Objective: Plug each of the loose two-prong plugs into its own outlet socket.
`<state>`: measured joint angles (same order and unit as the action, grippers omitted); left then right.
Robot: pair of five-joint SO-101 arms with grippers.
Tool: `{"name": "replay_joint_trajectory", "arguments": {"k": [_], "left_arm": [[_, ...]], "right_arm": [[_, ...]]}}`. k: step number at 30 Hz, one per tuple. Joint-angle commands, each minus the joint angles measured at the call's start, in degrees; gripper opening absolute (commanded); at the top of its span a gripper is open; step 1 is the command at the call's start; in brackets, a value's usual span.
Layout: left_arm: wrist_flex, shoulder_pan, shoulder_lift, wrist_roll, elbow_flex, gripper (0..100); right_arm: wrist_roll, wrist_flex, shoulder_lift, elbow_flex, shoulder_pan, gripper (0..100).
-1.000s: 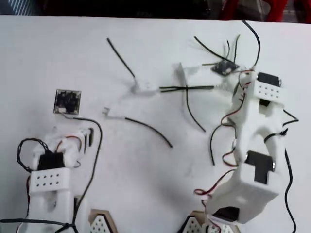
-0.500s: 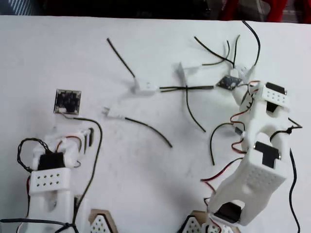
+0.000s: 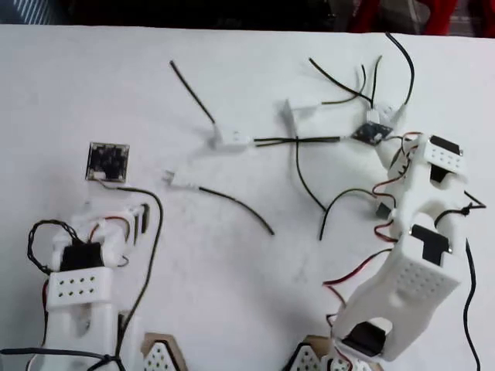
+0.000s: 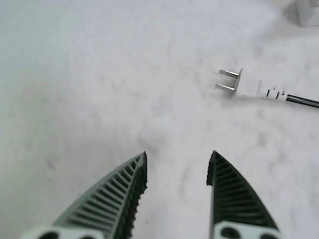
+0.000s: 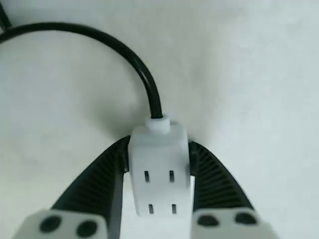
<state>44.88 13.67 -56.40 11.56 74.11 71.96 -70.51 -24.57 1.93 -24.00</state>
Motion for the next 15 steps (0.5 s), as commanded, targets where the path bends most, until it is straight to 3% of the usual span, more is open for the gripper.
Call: {"name": "replay_joint_trajectory", "arguments": {"k": [1,7,13,15], "left_arm": [[-1.14,0.31,-1.1,0.0,0.09,21],[-1.14,0.4,-1.1,0.0,0.09,21],[-1.14,0.57,-1.27,0.0,0.09,21],[-1.14,0.57,-1.27,0.0,0.09,21]], "right_arm": [[0.53,-0.13,6.81,-0.44,-2.68,1.8],[0.26,-0.13,17.36,-0.26,-5.14,1.8],[-0.35,-0.13,24.92,-0.09,-3.21,1.8],[-4.75,-0.13,26.68,-0.09,-1.45,1.8]]}}
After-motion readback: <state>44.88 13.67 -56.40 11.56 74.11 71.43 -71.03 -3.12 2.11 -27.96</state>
